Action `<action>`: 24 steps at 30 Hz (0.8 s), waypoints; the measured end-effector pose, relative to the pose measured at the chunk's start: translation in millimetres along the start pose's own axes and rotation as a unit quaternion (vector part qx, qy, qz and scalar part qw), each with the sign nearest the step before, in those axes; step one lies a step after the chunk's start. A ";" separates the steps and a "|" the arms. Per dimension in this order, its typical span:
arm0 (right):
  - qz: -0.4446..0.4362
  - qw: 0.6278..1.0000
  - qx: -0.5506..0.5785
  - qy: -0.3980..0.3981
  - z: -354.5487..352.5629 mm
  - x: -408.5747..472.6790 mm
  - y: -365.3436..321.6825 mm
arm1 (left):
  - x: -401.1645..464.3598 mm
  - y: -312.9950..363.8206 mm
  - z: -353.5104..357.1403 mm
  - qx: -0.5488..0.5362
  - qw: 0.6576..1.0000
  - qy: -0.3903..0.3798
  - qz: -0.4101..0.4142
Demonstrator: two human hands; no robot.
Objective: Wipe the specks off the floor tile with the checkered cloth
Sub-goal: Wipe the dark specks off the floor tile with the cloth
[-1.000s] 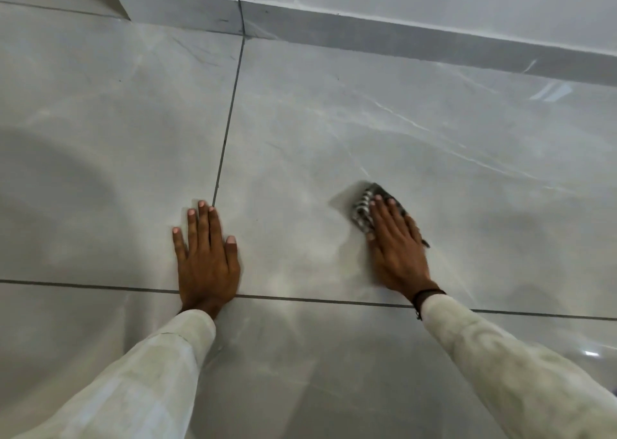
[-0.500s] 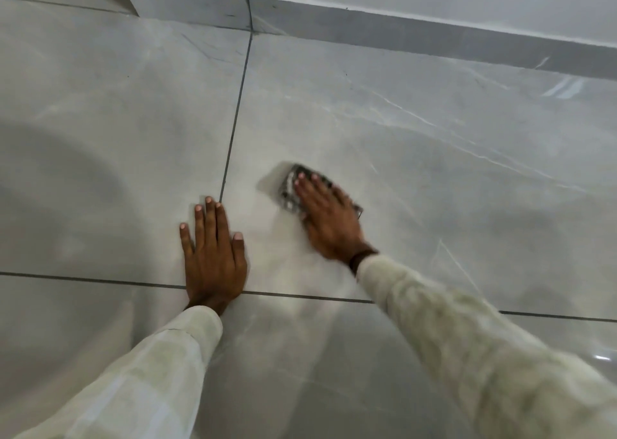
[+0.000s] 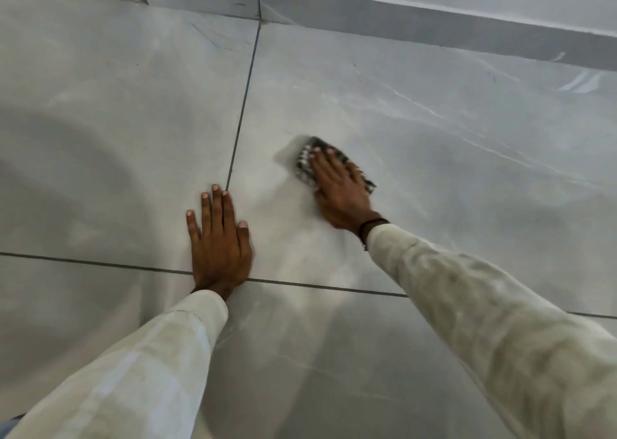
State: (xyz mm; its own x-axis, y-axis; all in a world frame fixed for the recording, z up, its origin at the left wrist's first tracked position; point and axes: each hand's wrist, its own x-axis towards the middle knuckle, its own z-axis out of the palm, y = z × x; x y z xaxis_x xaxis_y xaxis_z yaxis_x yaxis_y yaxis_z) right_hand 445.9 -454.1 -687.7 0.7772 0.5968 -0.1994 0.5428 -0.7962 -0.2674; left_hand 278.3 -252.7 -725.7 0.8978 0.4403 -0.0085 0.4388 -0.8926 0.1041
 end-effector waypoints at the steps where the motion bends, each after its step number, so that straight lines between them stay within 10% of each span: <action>1: -0.033 0.999 -0.009 -0.003 4.6 -1.4 -15.4 | -0.8 0.1 -1.0 -0.001 1.000 -0.001 0.000; 10: -0.222 0.974 -0.028 -0.037 29.5 -104.0 -5.1 | -0.5 -0.5 -6.5 -0.011 1.000 -0.017 0.006; 18: 0.072 0.995 0.052 0.044 18.3 -107.1 48.7 | 1.4 -1.7 2.8 -0.016 1.000 -0.019 -0.001; 24: 0.080 0.982 0.147 0.084 45.6 -127.6 -24.3 | 0.5 14.8 -18.4 -0.015 0.998 -0.056 -0.026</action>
State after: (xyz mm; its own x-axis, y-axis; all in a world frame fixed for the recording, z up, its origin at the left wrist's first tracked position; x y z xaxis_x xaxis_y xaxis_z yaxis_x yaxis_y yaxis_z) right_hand 319.0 -506.3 -698.7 0.9000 0.4218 -0.1096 0.3128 -0.8004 -0.5115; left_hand 284.5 -263.9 -705.8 0.8730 0.4710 -0.1264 0.4853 -0.8644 0.1312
